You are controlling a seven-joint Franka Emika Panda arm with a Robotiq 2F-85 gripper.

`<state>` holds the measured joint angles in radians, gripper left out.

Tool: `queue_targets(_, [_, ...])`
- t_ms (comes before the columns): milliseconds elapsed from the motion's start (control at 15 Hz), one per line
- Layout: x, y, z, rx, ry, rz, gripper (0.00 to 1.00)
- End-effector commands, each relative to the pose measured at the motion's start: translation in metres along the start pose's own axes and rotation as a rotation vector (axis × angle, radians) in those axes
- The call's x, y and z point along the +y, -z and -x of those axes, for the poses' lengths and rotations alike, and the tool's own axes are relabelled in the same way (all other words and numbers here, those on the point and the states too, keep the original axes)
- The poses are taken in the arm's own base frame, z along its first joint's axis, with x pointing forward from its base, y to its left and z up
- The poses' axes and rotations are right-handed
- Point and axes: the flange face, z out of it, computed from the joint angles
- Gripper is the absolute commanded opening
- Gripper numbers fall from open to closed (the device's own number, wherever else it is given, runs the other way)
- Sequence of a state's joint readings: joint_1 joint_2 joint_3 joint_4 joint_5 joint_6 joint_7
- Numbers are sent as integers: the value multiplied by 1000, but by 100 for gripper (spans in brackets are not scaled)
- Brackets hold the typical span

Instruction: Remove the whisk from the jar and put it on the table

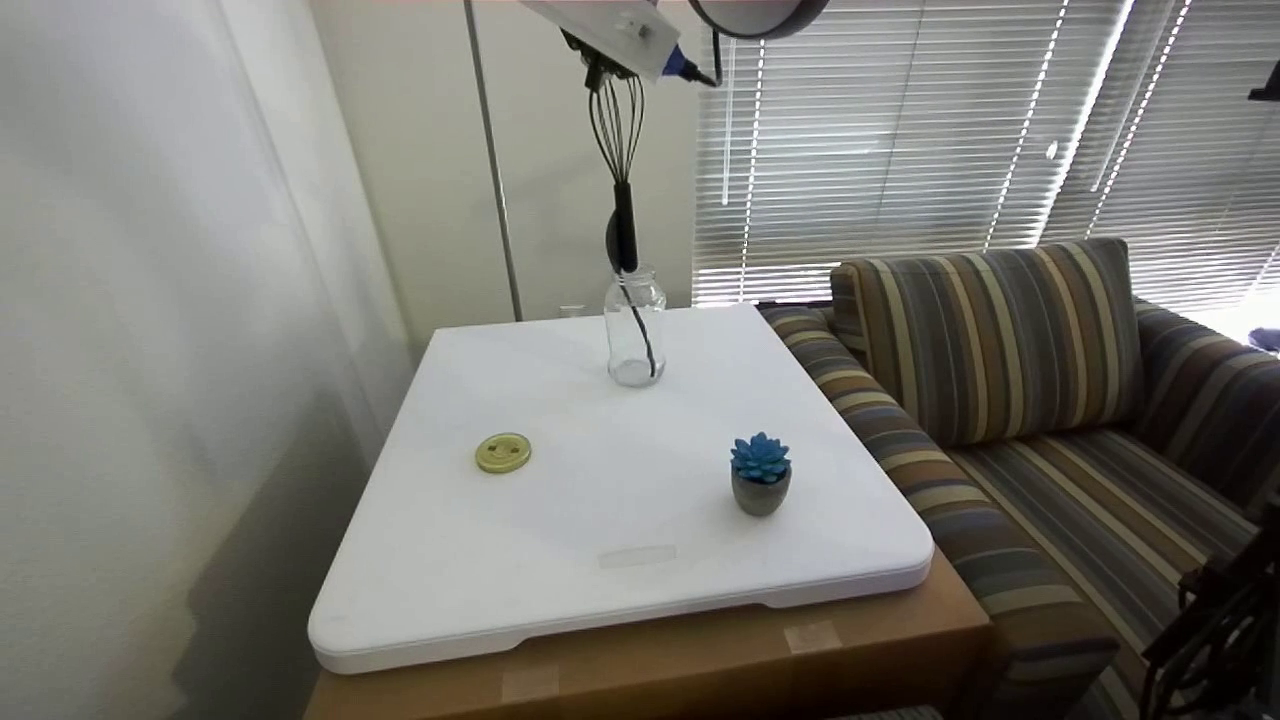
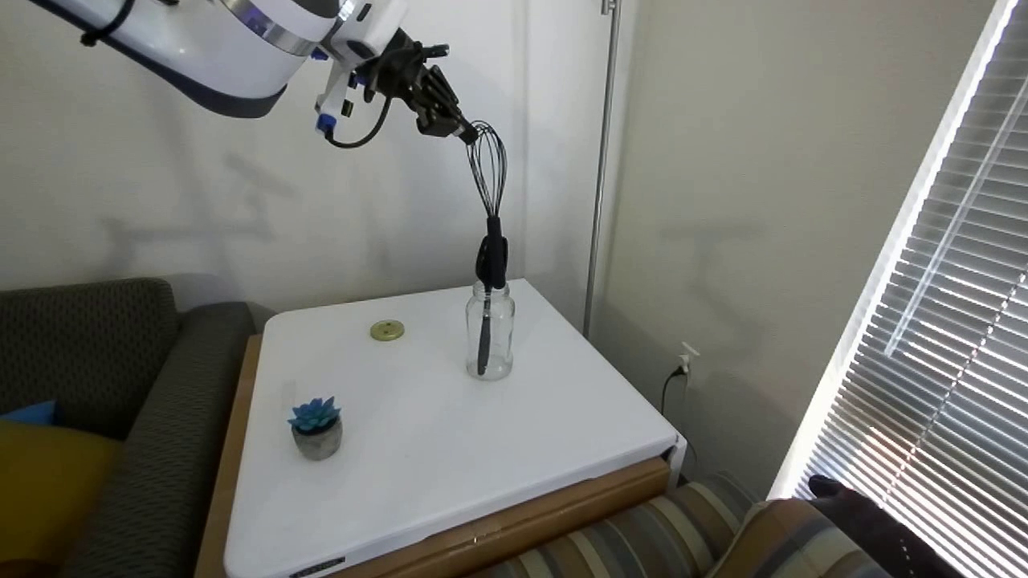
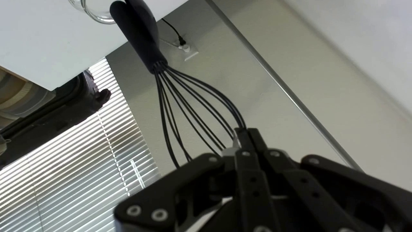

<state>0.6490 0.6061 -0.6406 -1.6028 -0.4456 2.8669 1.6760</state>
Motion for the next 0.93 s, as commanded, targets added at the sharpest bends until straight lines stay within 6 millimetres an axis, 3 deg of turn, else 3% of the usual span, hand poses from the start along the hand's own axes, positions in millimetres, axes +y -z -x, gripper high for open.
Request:
queue_targets(0, [-2, 8, -9, -2, 29, 10, 1])
queue_targets(400, [-6, 17, -8, -9, 74, 47, 1])
queue_targets(867, [-12, 42, -25, 16, 104, 94, 1])
